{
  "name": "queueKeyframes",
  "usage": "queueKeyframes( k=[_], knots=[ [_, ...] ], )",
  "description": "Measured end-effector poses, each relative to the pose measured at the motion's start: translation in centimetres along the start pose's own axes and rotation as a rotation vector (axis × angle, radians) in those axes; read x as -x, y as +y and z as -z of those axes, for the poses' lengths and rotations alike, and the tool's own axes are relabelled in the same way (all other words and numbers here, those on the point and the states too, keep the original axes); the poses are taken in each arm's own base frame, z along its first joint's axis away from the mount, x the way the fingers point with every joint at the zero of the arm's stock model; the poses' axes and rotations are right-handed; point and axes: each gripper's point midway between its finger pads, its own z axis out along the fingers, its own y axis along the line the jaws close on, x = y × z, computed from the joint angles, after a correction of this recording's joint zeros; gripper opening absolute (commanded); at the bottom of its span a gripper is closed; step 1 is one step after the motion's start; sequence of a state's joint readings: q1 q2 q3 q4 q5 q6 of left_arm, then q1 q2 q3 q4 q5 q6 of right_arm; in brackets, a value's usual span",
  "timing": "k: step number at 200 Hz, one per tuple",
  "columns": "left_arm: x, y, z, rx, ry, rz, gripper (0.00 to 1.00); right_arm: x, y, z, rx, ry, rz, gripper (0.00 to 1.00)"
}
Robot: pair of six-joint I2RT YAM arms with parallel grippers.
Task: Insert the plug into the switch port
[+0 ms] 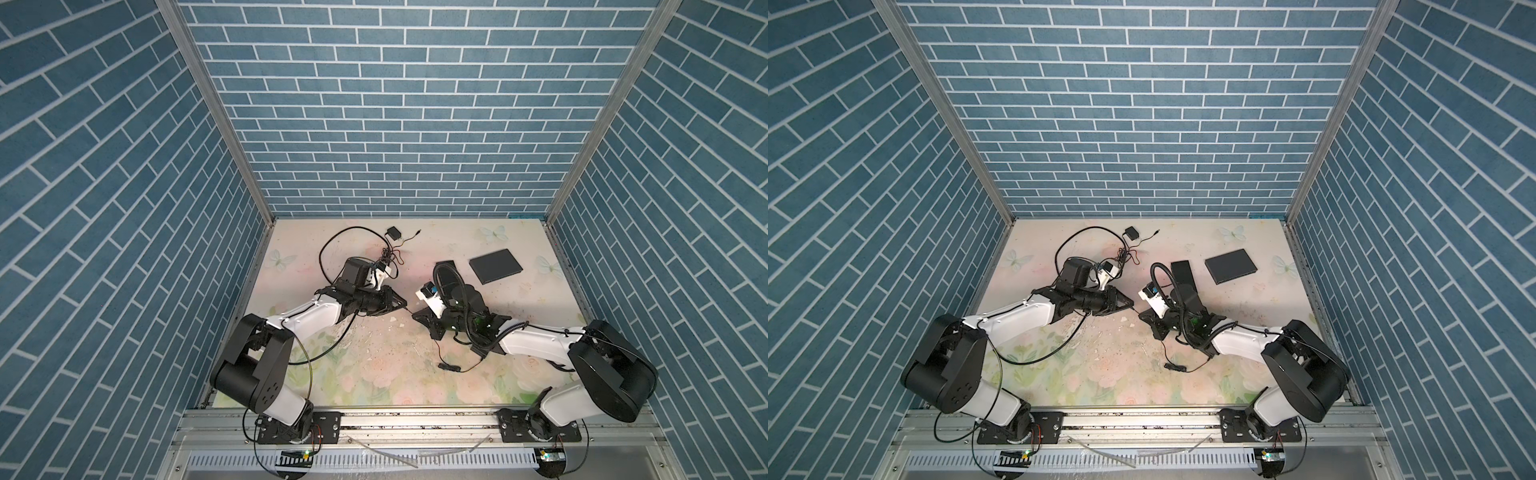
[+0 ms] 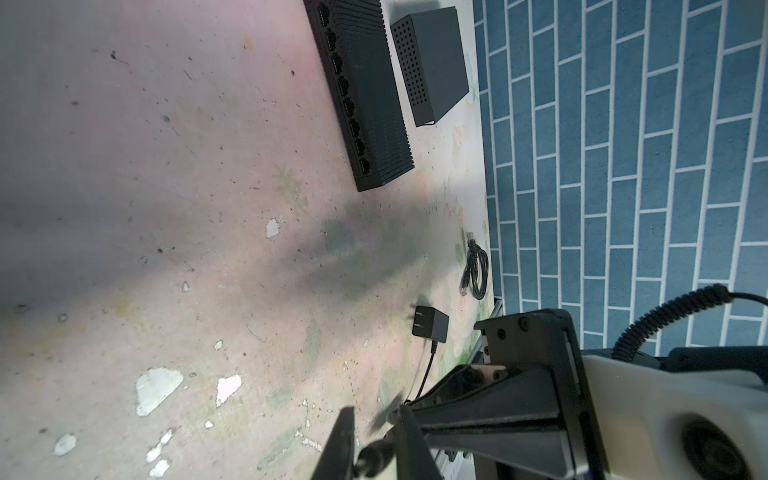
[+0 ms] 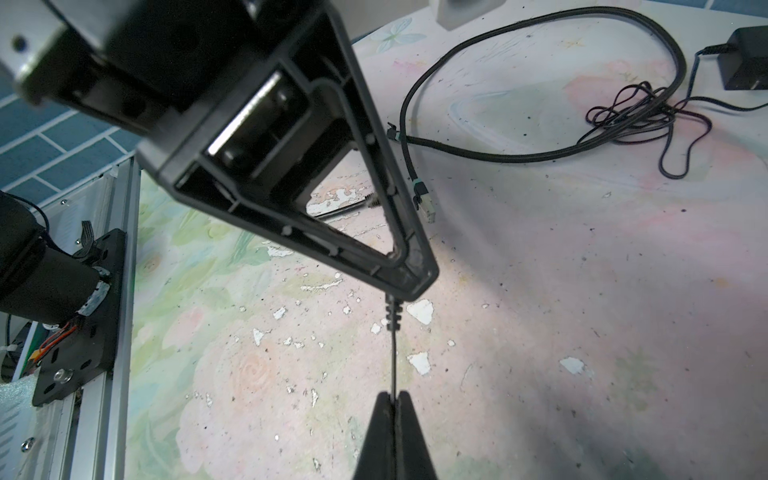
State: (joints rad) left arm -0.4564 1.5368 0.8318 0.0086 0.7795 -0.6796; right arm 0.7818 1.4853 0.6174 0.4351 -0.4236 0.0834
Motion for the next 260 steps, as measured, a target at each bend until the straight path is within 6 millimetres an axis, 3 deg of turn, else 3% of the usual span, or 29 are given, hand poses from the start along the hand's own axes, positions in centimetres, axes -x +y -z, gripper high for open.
queueKeyframes(
  k=[25, 55, 82, 112, 213, 260],
  knots=[
    [0.0, -0.1, 0.0, -0.001, 0.001, -0.003, 0.15, -0.1, -0.1, -0.1, 0.000, 0.004, -0.009, 0.00],
    [-0.1, -0.2, 0.0, -0.009, 0.006, -0.006, 0.04, -0.3, -0.1, -0.2, -0.001, 0.009, -0.019, 0.00],
    [-0.1, -0.3, 0.1, -0.010, 0.006, -0.009, 0.02, -0.4, -0.1, -0.3, 0.002, 0.010, -0.031, 0.18],
    [0.0, -0.3, 0.0, -0.011, 0.004, -0.010, 0.02, -0.4, 0.1, -0.3, 0.020, 0.011, -0.042, 0.27],
    [0.3, -0.7, 0.0, -0.022, -0.008, -0.010, 0.01, 0.5, 0.1, -1.6, 0.051, -0.024, -0.040, 0.23],
    [0.3, -0.7, 0.0, -0.024, -0.008, -0.011, 0.01, 2.1, 0.1, -1.5, 0.054, -0.075, -0.016, 0.23]
  ],
)
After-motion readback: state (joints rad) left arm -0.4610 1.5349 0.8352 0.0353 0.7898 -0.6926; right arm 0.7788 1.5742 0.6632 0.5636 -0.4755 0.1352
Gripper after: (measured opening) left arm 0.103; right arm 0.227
